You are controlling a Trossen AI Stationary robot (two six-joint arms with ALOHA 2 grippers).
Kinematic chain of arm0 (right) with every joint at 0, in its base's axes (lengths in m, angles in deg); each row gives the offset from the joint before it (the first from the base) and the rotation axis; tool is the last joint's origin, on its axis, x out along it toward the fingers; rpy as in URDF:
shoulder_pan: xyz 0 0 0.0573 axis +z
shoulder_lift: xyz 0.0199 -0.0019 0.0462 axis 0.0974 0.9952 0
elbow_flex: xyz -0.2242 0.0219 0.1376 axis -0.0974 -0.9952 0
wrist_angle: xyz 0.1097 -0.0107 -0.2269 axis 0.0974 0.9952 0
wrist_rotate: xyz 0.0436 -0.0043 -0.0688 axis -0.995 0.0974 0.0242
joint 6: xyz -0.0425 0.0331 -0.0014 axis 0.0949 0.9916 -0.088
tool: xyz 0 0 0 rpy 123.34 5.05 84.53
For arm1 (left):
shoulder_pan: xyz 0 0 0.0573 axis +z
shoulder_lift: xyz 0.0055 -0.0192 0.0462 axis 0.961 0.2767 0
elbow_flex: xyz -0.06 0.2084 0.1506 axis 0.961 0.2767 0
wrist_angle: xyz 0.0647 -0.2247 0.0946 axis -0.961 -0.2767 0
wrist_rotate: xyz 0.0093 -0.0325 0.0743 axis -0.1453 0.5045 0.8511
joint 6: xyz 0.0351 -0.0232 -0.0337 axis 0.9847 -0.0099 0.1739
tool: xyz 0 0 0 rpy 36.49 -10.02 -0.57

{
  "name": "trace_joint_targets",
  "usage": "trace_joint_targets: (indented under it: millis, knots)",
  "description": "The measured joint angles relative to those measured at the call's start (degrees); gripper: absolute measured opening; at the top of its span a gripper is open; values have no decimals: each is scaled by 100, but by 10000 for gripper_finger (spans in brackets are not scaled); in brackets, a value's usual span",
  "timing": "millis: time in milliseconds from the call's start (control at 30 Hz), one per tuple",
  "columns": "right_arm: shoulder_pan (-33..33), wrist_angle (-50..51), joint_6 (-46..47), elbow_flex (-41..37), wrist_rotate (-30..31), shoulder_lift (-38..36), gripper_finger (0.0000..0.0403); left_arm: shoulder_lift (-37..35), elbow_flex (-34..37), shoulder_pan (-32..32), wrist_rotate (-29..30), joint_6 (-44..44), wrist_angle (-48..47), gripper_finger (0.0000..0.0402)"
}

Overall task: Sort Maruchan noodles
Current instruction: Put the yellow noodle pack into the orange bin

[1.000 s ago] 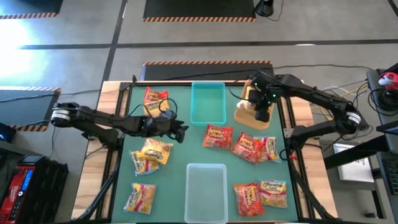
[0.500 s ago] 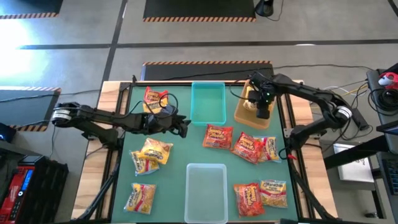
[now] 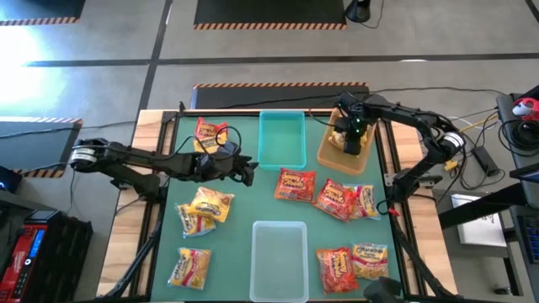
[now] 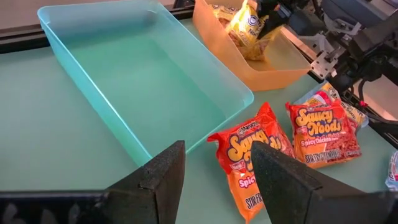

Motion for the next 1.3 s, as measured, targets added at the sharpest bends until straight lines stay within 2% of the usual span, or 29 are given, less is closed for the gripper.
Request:
trace_joint_targets:
  millis: [267,400,567,767,1033,1300]
  knots:
    - [-168,-71,-181,174,60,10,78,0,2,4,0,-15,-2,168]
    - [-176,-91,-164,225,212,15,109,0,2,9,2,-15,-7,168]
    - [-176,-49,-177,321,778,15,161,0,4,19,2,-15,-7,168]
    - [-184,-39,-75,506,949,2,204,0,4,20,2,-22,-7,168]
    - [-189,187,390,936,1009,-48,211,0,4,20,2,-24,-7,168]
    - [-187,296,653,739,879,-48,212,0,4,20,0,-22,-88,168]
